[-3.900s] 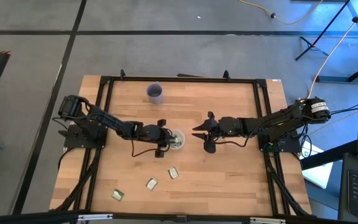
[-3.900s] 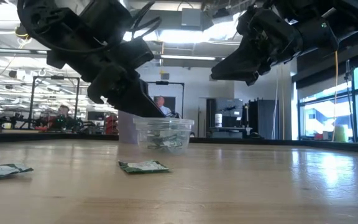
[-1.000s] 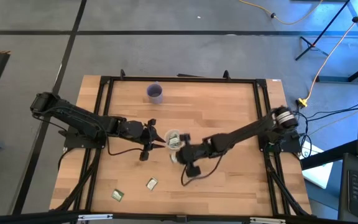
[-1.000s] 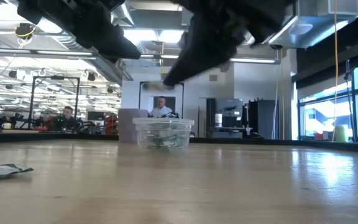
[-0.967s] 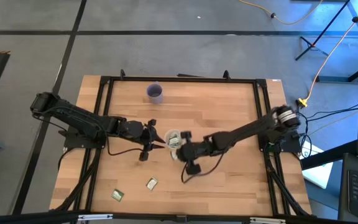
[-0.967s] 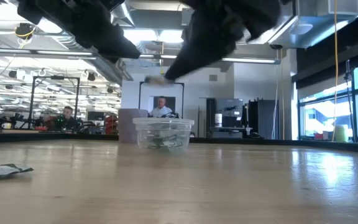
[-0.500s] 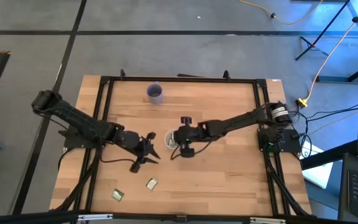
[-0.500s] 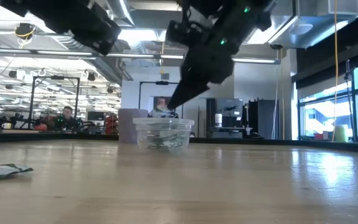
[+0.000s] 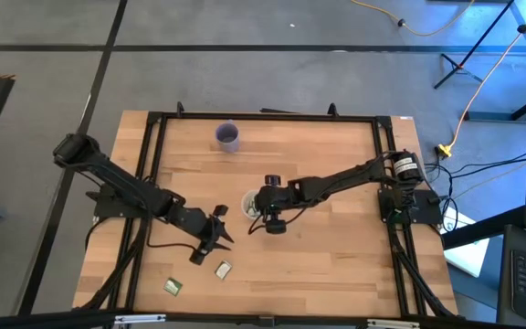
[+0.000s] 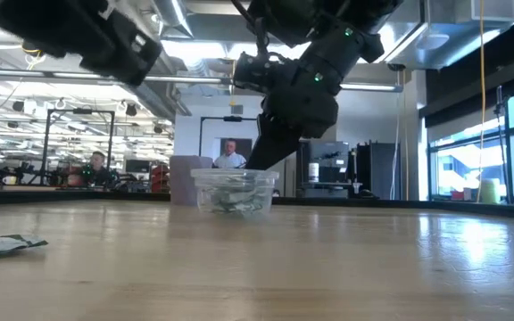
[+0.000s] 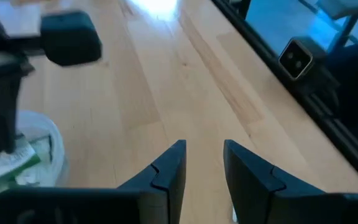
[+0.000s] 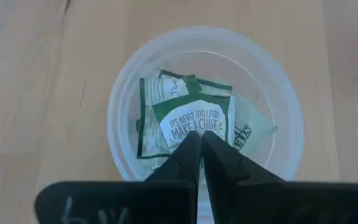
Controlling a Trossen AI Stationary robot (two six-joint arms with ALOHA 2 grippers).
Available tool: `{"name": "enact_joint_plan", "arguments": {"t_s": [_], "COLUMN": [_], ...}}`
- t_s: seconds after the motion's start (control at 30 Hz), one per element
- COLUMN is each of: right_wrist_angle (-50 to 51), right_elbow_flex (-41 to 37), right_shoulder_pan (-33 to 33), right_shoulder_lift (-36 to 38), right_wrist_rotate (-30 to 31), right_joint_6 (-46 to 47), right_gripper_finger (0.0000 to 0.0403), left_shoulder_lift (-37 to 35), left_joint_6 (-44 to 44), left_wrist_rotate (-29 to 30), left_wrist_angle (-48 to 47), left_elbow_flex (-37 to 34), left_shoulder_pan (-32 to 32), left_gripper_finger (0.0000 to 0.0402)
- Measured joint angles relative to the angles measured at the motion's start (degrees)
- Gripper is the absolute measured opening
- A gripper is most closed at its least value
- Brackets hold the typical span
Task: Pick and place Stevia / Truvia into bins
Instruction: Put the truvia packet into the transparent container
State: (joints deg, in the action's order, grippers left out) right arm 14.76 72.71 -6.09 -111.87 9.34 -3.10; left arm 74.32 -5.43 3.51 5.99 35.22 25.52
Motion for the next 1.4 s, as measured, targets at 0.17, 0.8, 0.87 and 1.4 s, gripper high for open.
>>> {"name": "enact_joint_plan", "arguments": {"t_s": [0.17,0.8,0.87,1.4], "right_wrist_angle": [-0.4,-5.3,-5.2,3.5], "right_elbow_flex": [0.0,0.0,0.0,0.0], "right_shoulder_pan": [0.0,-0.4,-0.6,-5.5], "right_shoulder_lift": [0.0,0.6,0.9,10.4], "right_wrist_rotate": [0.0,0.2,0.2,13.1], "right_joint_6": [-0.1,4.0,4.5,4.6], "right_gripper_finger": [0.0018,0.0115,0.0116,0.0116], "left_shoulder_lift": [3.8,13.5,14.6,22.8], "left_joint_6": [-1.8,-4.5,-4.5,-9.9], "left_wrist_rotate": [0.9,-3.2,-3.1,-4.0], "left_wrist_angle": [0.8,5.6,7.0,8.1], "left_elbow_flex": [0.0,0.0,0.0,0.2], "left_shoulder_pan": [0.0,4.0,4.4,5.0], "left_gripper_finger": [0.0106,0.011,0.0112,0.0099]}}
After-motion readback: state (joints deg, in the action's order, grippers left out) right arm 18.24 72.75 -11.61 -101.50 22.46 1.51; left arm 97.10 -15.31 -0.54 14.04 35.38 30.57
